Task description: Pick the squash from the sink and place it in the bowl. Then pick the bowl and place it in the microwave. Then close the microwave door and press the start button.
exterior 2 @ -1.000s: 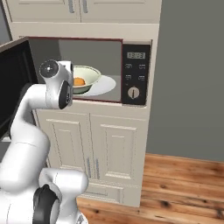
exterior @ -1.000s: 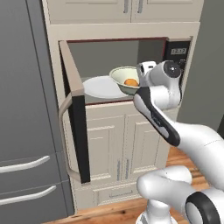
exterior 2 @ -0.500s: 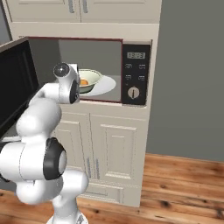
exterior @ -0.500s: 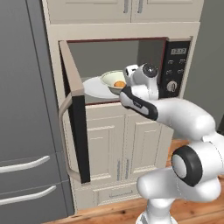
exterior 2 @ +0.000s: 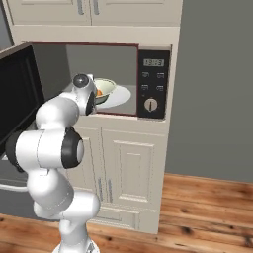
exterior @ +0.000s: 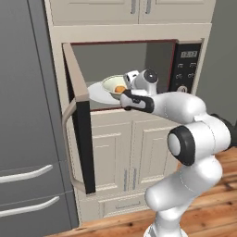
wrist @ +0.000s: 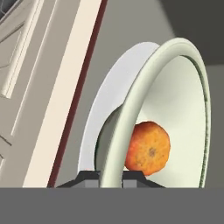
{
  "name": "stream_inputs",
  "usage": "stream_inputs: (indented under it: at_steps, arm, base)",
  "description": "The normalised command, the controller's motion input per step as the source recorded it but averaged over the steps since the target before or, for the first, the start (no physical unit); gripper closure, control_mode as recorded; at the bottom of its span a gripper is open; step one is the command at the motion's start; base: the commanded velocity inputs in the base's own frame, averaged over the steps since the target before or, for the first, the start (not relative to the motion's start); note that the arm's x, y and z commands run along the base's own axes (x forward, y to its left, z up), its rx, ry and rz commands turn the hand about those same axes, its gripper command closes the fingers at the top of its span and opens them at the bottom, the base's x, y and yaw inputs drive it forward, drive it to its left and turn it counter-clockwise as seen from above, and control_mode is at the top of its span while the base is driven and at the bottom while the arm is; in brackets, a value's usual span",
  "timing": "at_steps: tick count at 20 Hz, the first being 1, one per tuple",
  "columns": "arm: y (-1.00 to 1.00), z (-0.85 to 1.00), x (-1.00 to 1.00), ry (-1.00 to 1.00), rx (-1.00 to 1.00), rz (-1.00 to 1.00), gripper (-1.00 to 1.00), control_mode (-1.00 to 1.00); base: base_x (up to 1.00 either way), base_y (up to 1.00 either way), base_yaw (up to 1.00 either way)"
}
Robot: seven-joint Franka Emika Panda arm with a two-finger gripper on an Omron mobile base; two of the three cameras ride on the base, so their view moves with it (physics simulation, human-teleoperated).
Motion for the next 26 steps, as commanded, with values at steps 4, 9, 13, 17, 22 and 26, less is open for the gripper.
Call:
stream_inputs:
  at_steps: [4,9,13,17,22,26]
  arm:
    - [0.13,-0.09,0.44,0.00,-0.03,0.05,1.00,-1.00]
    - [0.04,-0.11,0.10,0.00,-0.01,0.06,1.00,-1.00]
    - [0.04,-0.07,-0.02,0.00,-0.01,0.03,-1.00,-1.00]
    - [0.00,0.00,-0.16,-0.04,0.00,0.00,-1.00,-1.00]
    - [0.00,0.15,-0.58,-0.09,0.00,0.01,-1.00,-1.00]
    - [0.00,0.32,-1.00,-0.08,0.00,0.06,-1.00,-1.00]
  base:
    - [0.00,0.00,0.00]
    - [0.00,0.00,0.00]
    - [0.00,0.00,0.00]
    - [0.00,0.00,0.00]
    - [0.00,0.00,0.00]
    - [0.00,0.00,0.00]
